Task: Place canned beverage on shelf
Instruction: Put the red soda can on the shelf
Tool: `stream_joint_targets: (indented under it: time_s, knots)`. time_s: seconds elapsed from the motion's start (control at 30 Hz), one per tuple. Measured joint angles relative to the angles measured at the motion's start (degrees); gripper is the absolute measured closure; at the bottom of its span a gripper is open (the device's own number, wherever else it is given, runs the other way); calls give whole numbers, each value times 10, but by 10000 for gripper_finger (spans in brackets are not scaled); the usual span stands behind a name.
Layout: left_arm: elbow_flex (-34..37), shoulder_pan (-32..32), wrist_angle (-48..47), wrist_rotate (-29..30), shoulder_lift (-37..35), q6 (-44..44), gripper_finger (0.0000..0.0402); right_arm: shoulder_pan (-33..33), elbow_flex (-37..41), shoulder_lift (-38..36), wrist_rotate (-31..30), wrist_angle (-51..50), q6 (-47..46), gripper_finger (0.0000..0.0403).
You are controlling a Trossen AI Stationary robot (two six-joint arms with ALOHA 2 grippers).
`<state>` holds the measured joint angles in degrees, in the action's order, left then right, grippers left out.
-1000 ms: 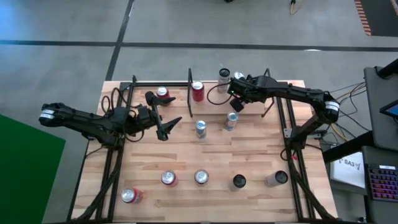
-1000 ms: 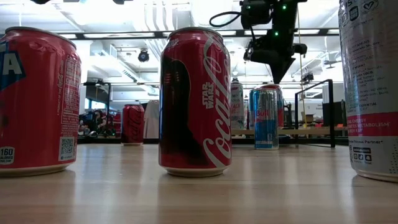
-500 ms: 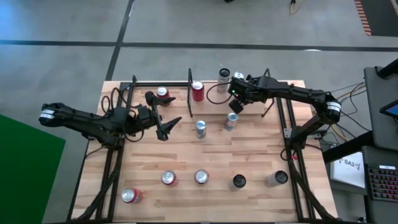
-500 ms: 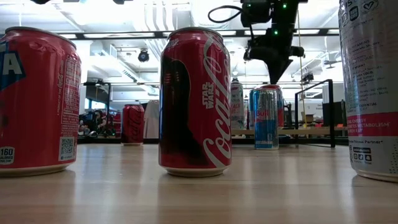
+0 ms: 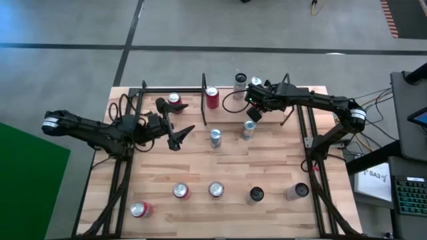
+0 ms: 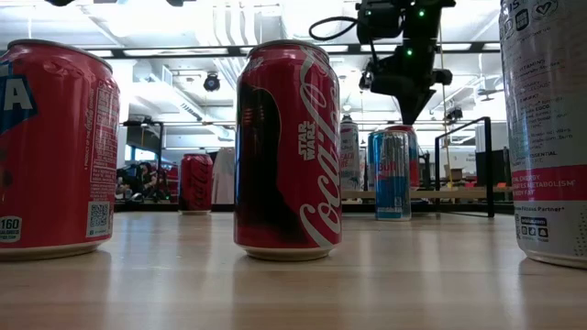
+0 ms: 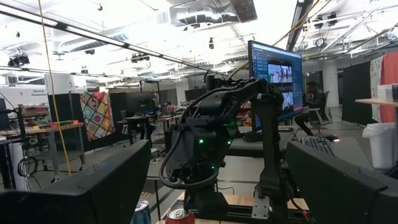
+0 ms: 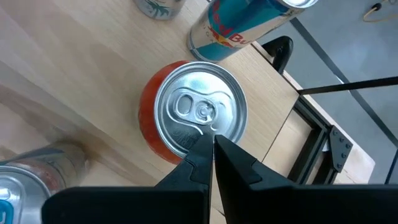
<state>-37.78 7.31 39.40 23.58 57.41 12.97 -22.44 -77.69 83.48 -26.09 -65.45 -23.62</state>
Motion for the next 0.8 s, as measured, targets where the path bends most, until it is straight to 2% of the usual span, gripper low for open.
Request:
stream_joint_targets:
  time_s: [0.8]
  knots:
    - [0, 0, 0, 0, 0, 0, 43, -1, -11, -5, -10, -33, -23, 394]
